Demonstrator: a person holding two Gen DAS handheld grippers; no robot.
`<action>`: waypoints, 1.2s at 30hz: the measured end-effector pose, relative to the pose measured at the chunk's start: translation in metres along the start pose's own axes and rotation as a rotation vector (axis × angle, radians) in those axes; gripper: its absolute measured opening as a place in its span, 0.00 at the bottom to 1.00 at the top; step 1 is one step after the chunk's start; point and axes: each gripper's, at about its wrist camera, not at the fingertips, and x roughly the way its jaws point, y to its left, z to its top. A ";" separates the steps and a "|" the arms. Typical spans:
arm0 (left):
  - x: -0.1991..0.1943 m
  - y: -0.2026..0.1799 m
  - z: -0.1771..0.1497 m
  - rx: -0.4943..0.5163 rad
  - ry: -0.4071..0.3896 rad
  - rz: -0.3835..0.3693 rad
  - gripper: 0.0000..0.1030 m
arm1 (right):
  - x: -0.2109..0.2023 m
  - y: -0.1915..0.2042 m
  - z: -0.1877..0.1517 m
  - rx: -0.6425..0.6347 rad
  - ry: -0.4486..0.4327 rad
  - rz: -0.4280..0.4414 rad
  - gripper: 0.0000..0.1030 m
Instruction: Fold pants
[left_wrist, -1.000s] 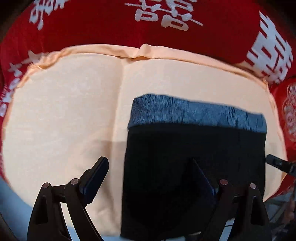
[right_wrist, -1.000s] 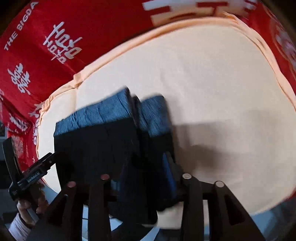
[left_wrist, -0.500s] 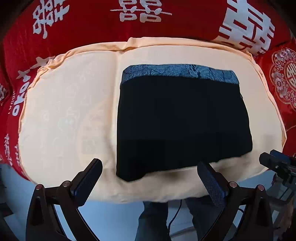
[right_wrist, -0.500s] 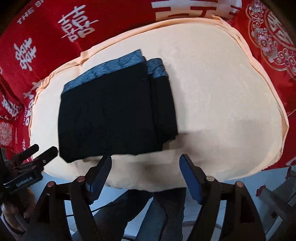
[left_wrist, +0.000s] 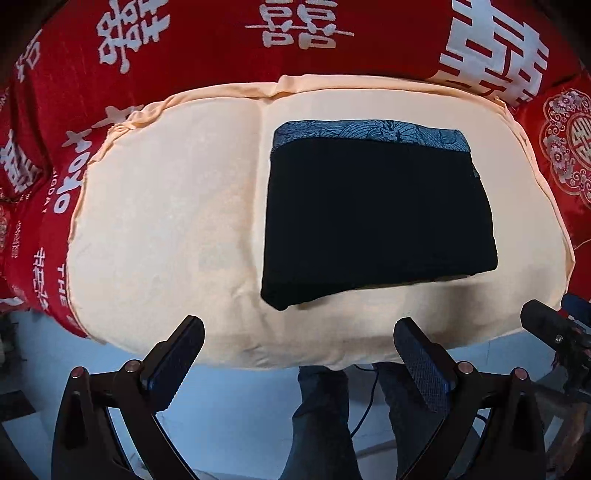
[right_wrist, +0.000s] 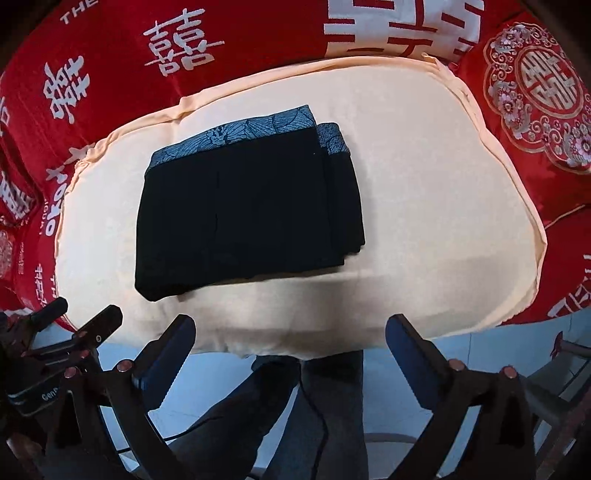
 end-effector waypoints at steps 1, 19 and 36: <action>-0.002 0.001 -0.002 -0.001 0.000 0.006 1.00 | -0.001 0.002 -0.001 0.003 0.000 0.001 1.00; -0.019 0.005 -0.005 0.004 -0.011 0.004 1.00 | -0.018 0.025 0.002 -0.043 -0.008 -0.030 1.00; -0.027 0.003 -0.002 0.016 -0.023 0.010 1.00 | -0.026 0.028 0.004 -0.048 -0.024 -0.057 1.00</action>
